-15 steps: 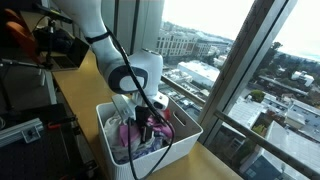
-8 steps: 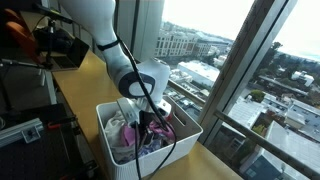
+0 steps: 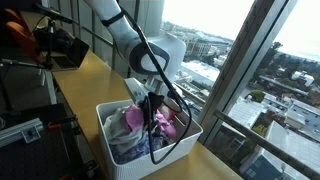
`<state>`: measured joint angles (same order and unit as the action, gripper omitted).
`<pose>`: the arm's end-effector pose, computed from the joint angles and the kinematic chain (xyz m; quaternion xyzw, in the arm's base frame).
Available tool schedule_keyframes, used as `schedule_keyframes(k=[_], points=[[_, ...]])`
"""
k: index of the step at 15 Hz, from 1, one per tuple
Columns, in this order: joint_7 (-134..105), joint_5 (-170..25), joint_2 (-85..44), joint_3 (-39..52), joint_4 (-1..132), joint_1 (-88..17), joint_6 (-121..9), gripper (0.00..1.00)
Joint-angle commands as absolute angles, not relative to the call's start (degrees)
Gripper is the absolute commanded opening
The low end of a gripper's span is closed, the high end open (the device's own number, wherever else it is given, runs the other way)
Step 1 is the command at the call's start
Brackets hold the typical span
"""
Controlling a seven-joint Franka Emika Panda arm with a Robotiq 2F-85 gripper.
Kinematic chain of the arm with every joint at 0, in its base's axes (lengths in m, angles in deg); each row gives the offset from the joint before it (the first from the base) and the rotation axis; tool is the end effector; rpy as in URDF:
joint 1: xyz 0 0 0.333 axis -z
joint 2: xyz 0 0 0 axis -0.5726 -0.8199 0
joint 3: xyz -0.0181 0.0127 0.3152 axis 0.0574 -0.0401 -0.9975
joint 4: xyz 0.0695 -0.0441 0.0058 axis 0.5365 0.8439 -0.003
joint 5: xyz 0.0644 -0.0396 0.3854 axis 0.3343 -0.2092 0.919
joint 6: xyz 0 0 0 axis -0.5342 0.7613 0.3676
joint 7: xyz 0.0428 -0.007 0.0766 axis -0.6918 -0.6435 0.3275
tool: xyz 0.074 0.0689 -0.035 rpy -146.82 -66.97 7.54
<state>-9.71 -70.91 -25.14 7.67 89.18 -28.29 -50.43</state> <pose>0.5692 -0.1190 0.2520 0.9926 -0.0901 -0.0793 0.0190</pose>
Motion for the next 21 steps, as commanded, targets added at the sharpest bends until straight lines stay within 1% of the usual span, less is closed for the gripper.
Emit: schedule_keyframes(k=[1,3,6,12,16,21], points=[[-8.5,-69.4,-14.4,7.7,90.1,-28.0,-42.5,0.02],[-8.5,-69.0,-9.8,7.7,88.8,-28.2,-38.2,0.00],[-9.2,-68.1,-4.1,7.5,85.4,-28.7,-31.8,0.01],[-13.1,-67.1,3.8,3.5,77.6,-33.3,-27.4,0.01],[-18.2,-68.6,5.1,-1.6,70.7,-37.6,-27.1,0.01],[-25.8,-73.2,2.0,-8.9,57.1,-42.3,-25.1,0.01]])
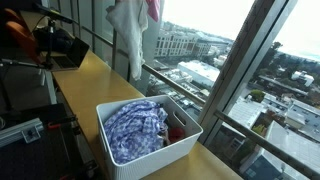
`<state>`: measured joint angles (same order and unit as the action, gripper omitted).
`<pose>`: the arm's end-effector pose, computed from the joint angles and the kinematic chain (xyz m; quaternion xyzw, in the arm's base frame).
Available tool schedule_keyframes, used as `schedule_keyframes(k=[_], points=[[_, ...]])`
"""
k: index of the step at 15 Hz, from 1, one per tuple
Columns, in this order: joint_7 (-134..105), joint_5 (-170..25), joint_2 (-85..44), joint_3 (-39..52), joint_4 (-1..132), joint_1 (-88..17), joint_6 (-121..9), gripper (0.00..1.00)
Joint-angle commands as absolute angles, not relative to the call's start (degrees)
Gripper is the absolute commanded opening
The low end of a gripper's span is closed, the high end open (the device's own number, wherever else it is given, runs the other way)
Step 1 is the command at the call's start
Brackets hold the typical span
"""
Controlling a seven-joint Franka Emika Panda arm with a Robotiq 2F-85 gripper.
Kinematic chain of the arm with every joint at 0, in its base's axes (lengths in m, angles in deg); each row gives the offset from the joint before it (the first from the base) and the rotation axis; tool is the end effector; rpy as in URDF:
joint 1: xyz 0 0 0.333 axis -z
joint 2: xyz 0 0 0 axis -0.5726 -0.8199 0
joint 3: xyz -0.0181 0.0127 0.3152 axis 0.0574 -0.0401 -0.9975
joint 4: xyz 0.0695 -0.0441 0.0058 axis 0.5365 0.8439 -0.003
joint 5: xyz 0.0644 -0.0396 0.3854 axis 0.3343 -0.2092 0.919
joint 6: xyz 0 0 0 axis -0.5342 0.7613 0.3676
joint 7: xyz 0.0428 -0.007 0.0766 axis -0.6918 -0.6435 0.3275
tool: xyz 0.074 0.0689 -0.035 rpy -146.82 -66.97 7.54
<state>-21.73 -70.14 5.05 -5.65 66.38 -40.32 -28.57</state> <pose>0.5126 0.1299 0.7100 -0.9811 -0.0158 -0.1915 0.0237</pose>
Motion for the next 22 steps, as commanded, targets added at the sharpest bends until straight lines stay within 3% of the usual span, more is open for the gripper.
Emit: schedule_keyframes(k=[1,8,16,22], points=[[-27.3,-74.3,1.0,-10.4,53.9,-43.1,-23.9,0.01],[-40.0,-82.8,-12.3,-19.1,42.3,-52.9,-20.0,0.01],[-40.5,-78.7,-18.5,-16.1,62.9,-48.3,-29.5,0.01],[-36.9,-69.6,-19.6,-8.8,79.3,-47.6,-41.7,0.01]])
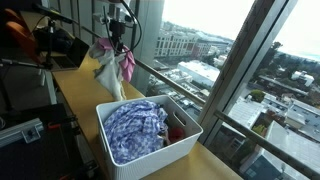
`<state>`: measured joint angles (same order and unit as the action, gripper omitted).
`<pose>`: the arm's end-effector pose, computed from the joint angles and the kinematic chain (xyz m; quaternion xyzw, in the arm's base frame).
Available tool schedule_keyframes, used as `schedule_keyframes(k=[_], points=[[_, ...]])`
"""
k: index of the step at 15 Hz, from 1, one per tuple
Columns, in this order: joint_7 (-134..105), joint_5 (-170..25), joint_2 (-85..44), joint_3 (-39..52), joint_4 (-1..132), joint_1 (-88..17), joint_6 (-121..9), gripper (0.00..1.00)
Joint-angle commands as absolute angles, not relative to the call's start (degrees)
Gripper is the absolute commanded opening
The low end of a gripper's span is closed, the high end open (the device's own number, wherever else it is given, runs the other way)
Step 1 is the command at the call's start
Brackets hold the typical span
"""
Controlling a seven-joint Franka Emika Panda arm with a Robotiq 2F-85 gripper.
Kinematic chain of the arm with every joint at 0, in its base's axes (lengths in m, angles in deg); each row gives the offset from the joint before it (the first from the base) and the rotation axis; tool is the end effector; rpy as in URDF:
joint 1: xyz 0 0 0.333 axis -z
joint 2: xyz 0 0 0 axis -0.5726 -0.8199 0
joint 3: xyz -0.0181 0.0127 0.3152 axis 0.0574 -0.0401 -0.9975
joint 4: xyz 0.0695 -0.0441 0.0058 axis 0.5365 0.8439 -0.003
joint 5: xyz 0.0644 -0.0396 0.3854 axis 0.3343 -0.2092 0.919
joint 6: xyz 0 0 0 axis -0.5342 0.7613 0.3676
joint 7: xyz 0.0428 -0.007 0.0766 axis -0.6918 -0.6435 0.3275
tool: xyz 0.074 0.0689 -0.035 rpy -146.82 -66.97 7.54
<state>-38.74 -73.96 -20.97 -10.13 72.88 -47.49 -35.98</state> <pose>0.5791 0.2553 0.4026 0.9996 -0.0190 -0.0164 0.0144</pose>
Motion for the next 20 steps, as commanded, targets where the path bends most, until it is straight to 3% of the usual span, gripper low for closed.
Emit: schedule_keyframes(k=[1,9,10,12,20], points=[[-36.5,-68.4,-19.6,-8.7,81.1,-47.7,-43.7,0.01],[-37.4,-69.8,-19.8,-8.1,90.0,-51.6,-61.4,0.01],[-38.0,-70.8,-19.7,-7.8,90.6,-52.2,-63.2,0.28],[-39.3,-73.6,-19.3,-7.0,91.9,-53.3,-66.3,0.35],[-37.6,-76.3,-15.9,-1.7,92.3,-48.8,-66.6,0.93]])
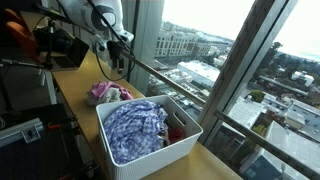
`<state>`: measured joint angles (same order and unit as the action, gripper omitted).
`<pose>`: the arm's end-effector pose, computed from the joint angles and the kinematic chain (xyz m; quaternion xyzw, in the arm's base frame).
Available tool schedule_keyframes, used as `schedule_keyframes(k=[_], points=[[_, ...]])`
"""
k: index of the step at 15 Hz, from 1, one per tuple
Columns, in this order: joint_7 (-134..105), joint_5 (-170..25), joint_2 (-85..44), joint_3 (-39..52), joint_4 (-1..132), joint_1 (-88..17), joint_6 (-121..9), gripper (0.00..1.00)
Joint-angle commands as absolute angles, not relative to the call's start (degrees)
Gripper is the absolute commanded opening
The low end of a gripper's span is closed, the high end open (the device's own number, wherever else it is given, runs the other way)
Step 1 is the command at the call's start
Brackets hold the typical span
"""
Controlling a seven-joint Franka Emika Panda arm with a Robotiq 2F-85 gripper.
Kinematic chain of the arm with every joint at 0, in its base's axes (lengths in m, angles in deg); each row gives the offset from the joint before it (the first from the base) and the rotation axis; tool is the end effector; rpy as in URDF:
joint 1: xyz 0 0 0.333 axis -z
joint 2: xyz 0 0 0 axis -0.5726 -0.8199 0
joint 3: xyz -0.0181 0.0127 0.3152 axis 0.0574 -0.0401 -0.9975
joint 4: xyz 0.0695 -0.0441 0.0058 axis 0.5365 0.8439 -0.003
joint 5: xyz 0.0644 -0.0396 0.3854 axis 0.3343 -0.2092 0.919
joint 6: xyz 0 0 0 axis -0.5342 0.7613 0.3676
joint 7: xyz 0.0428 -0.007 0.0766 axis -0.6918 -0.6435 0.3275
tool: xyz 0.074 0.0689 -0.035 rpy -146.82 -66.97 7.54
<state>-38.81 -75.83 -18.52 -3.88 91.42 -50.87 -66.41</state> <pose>0.5583 0.2282 0.3293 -0.9944 0.0179 -0.1016 0.0219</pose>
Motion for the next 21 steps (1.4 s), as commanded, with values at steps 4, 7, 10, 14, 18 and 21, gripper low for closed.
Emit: schedule_keyframes(k=[4,7,10,14,18,21], points=[[-35.9,-78.5,-16.8,2.9,92.2,-43.8,-67.8,1.00],[-35.4,-80.5,-19.6,6.5,92.1,-40.6,-69.4,1.00],[-35.1,-81.4,-23.7,9.6,91.5,-38.5,-71.5,1.00],[-34.7,-80.2,-31.2,12.4,90.2,-37.5,-74.6,1.00],[-34.5,-78.4,-39.5,13.3,89.2,-37.6,-75.6,1.00],[-33.8,-76.6,-45.5,13.2,87.4,-37.2,-75.6,1.00]])
